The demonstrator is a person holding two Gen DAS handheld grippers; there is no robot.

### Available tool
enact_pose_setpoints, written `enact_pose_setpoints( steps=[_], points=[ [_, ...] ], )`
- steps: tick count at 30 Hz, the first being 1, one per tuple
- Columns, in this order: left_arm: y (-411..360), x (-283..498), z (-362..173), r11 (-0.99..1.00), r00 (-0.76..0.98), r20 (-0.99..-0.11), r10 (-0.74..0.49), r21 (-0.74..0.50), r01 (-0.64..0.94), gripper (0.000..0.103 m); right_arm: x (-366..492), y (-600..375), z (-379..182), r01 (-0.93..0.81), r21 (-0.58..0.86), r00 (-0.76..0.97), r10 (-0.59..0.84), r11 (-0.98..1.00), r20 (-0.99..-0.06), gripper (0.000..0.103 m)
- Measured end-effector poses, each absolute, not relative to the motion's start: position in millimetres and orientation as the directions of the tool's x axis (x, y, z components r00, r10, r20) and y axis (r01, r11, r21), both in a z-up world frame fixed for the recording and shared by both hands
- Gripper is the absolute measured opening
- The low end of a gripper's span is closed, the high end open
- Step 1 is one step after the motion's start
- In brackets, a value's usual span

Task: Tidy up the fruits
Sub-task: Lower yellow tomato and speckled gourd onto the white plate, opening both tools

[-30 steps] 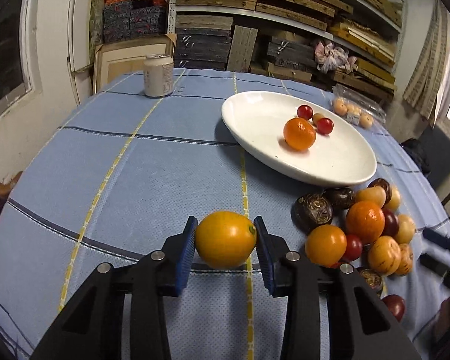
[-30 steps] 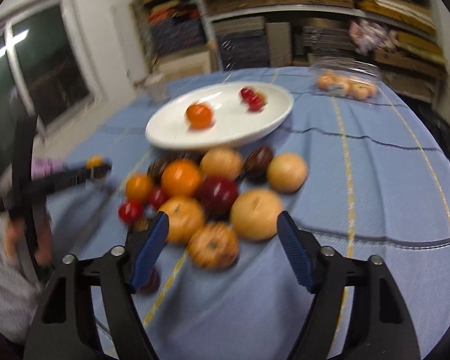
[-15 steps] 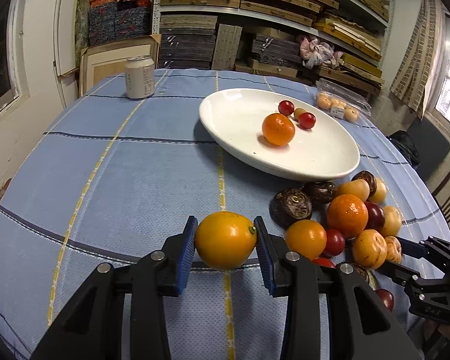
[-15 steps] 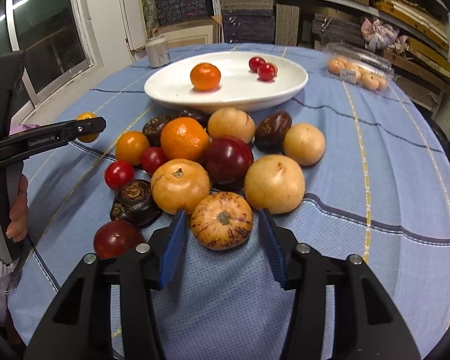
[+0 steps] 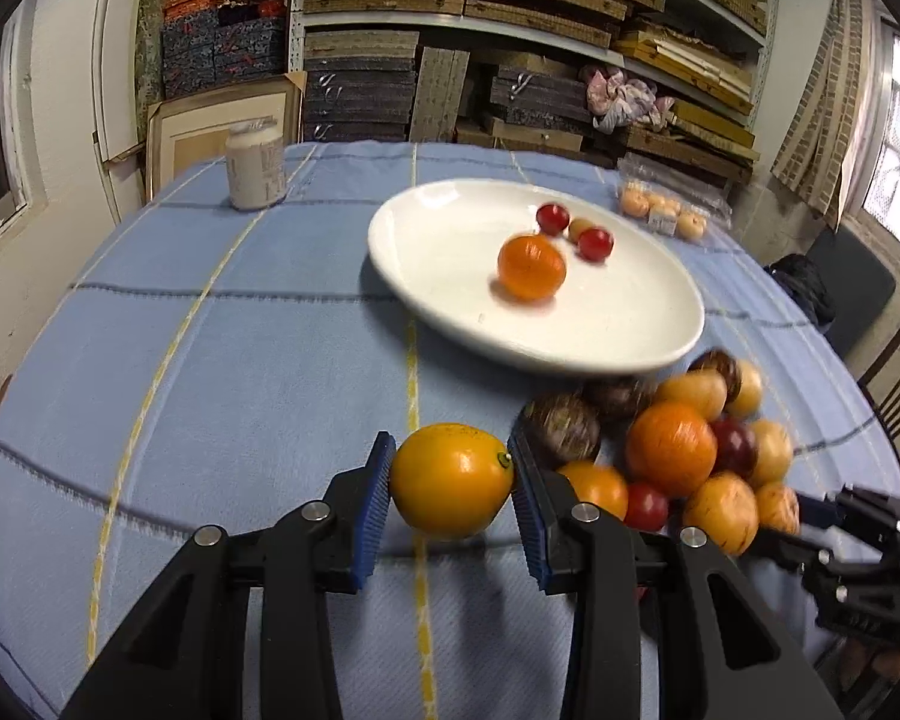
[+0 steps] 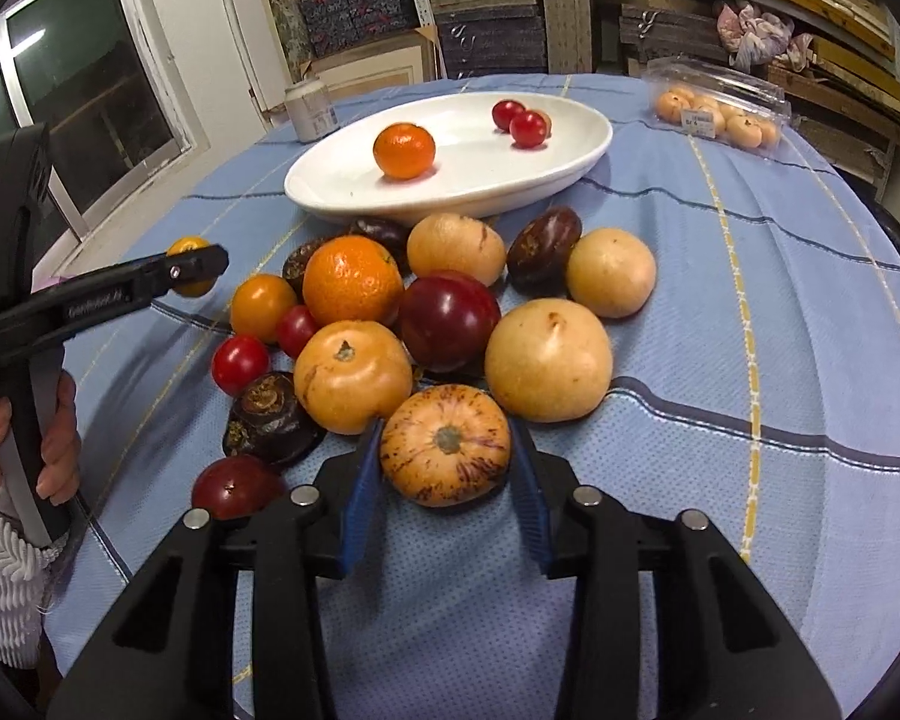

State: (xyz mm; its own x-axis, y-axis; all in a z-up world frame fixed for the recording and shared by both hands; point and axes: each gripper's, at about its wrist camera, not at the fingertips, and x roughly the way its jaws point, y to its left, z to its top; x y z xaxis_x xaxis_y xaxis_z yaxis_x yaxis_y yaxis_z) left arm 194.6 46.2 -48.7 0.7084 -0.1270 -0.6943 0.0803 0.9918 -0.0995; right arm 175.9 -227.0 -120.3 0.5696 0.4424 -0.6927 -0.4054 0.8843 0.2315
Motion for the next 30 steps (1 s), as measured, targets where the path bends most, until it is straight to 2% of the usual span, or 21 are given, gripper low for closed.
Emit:
enact_pose_setpoints(
  steps=[3, 5, 10, 14, 16, 17, 18, 19, 22, 24, 25, 28, 30],
  points=[
    [39, 212, -34, 0.991, 0.723, -0.679, -0.130, -0.095, 0.089, 0.038, 177, -242, -100, -0.404, 0.313, 0.590, 0.506, 0.860, -0.629, 0.040],
    [32, 227, -30, 0.991, 0.722, -0.679, -0.133, -0.091, 0.097, 0.038, 190, -242, -82, -0.396, 0.304, 0.618, 0.496, 0.867, -0.610, 0.040],
    [15, 266, -37, 0.993, 0.709, -0.695, -0.120, -0.071, 0.098, 0.038, 245, -225, -56, -0.377, 0.262, 0.652, 0.456, 0.888, -0.606, 0.040],
    [18, 284, -46, 0.994, 0.700, -0.705, -0.111, -0.081, 0.076, 0.039, 290, -207, -62, -0.359, 0.277, 0.642, 0.451, 0.891, -0.620, 0.040],
    [20, 288, -46, 0.993, 0.704, -0.700, -0.117, -0.087, 0.079, 0.045, 304, -206, -70, -0.340, 0.327, 0.629, 0.472, 0.882, -0.618, 0.042],
    [22, 290, -47, 0.993, 0.706, -0.698, -0.120, -0.092, 0.077, 0.054, 307, -208, -74, -0.329, 0.350, 0.621, 0.480, 0.877, -0.619, 0.045],
    [23, 290, -48, 0.992, 0.708, -0.695, -0.122, -0.096, 0.076, 0.059, 309, -210, -77, -0.324, 0.364, 0.617, 0.486, 0.874, -0.618, 0.054],
    [25, 289, -48, 0.993, 0.711, -0.693, -0.120, -0.095, 0.075, 0.065, 307, -215, -78, -0.317, 0.371, 0.627, 0.486, 0.873, -0.609, 0.059],
    [31, 283, -48, 0.992, 0.714, -0.690, -0.120, -0.102, 0.068, 0.066, 297, -225, -74, -0.312, 0.370, 0.650, 0.481, 0.875, -0.589, 0.059],
    [37, 274, -47, 0.993, 0.718, -0.687, -0.113, -0.107, 0.054, 0.071, 283, -235, -69, -0.311, 0.369, 0.673, 0.477, 0.876, -0.565, 0.059],
    [41, 267, -48, 0.994, 0.717, -0.689, -0.103, -0.106, 0.041, 0.074, 276, -239, -66, -0.313, 0.362, 0.686, 0.473, 0.878, -0.553, 0.062],
    [49, 249, -51, 0.992, 0.703, -0.704, -0.101, -0.125, 0.017, 0.074, 246, -252, -63, -0.303, 0.325, 0.741, 0.436, 0.896, -0.512, 0.072],
    [51, 232, -53, 0.989, 0.693, -0.711, -0.118, -0.146, 0.018, 0.074, 230, -259, -67, -0.291, 0.306, 0.755, 0.414, 0.907, -0.509, 0.073]
  ],
)
